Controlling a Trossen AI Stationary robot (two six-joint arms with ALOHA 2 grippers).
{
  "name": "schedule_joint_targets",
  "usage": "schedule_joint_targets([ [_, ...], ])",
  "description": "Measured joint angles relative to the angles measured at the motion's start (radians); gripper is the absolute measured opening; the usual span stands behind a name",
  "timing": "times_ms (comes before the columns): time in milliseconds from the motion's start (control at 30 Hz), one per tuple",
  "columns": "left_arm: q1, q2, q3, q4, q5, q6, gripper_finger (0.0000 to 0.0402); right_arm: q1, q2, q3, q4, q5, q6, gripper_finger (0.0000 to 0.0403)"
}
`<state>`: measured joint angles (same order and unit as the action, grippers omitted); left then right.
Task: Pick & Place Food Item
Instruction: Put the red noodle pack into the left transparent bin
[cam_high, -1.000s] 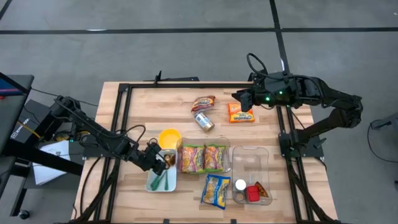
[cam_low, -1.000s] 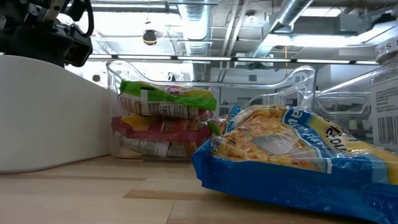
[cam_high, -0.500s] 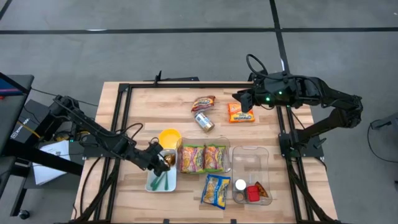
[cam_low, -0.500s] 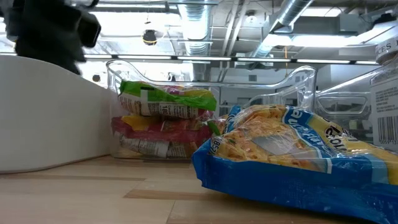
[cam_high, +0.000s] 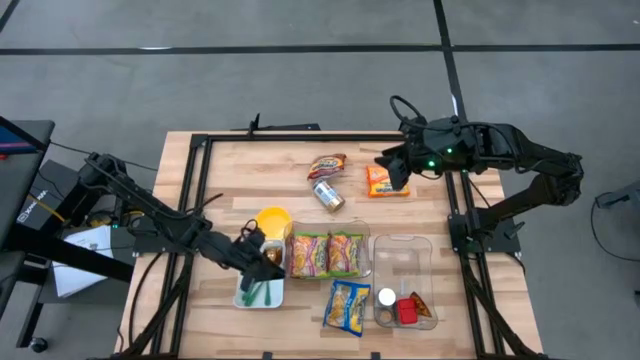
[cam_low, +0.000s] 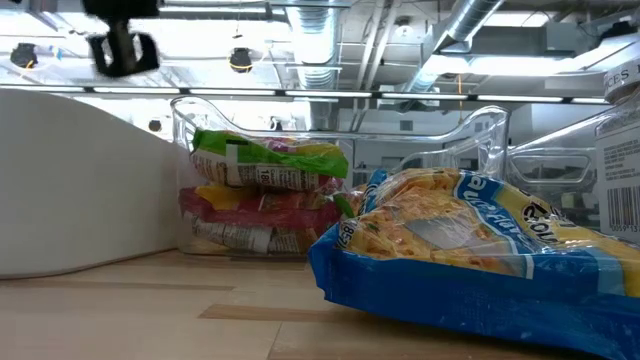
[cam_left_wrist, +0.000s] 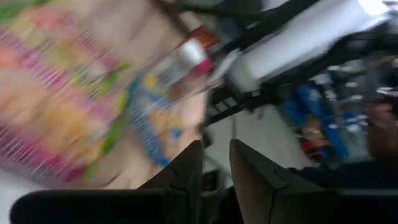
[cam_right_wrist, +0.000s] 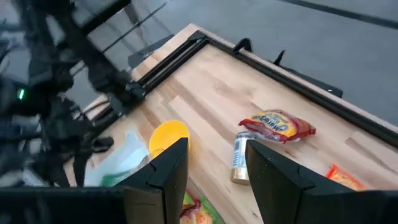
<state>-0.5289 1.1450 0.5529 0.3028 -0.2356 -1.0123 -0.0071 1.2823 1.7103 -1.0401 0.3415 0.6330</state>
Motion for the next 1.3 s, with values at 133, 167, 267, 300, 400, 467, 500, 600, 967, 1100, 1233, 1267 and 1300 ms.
schedule_joint_targets([
  [133,0.004,0.000,0.000,0.202,0.000,0.136,0.0076,0.000,0.000,0.000,0.000,-0.034,-0.088,0.0154],
  [167,0.008,0.000,0.000,0.251,0.000,0.178,0.0076,0.000,0.000,0.000,0.000,-0.041,-0.113,0.0154],
  [267,0.034,0.000,0.001,0.388,-0.014,0.296,0.0076,0.000,0.000,0.000,0.000,-0.053,-0.187,0.0154],
  [300,0.046,0.000,0.004,0.417,-0.035,0.327,0.0076,0.000,0.000,0.000,0.000,-0.053,-0.209,0.0154],
  [400,0.084,0.000,0.031,0.445,-0.089,0.436,0.0076,0.000,0.000,0.000,0.000,-0.053,-0.260,0.0154],
  [467,0.116,0.000,0.054,0.447,-0.119,0.543,0.0076,0.000,0.000,0.000,0.000,-0.053,-0.275,0.0154],
  [500,0.133,0.000,0.064,0.447,-0.142,0.606,0.0076,0.000,0.000,0.000,0.000,-0.053,-0.275,0.0154],
  [600,0.178,0.000,0.092,0.446,-0.273,0.745,0.0076,0.000,0.000,0.000,0.000,-0.054,-0.251,0.0154],
  [967,0.243,-0.025,0.113,0.408,-0.371,0.903,0.0076,0.000,0.000,0.000,0.000,-0.057,-0.223,0.0154],
  [1100,0.243,-0.052,0.113,0.374,-0.371,0.903,0.0076,0.000,0.000,0.000,-0.001,-0.056,-0.222,0.0154],
  [1233,0.243,-0.075,0.113,0.343,-0.371,0.903,0.0076,0.000,0.000,0.000,-0.001,-0.055,-0.223,0.0154],
  [1267,0.243,-0.079,0.113,0.342,-0.371,0.903,0.0076,0.000,0.000,0.000,0.000,-0.054,-0.224,0.0154],
  [1300,0.243,-0.082,0.113,0.342,-0.371,0.903,0.0076,-0.002,0.000,0.000,0.000,-0.054,-0.225,0.0154],
])
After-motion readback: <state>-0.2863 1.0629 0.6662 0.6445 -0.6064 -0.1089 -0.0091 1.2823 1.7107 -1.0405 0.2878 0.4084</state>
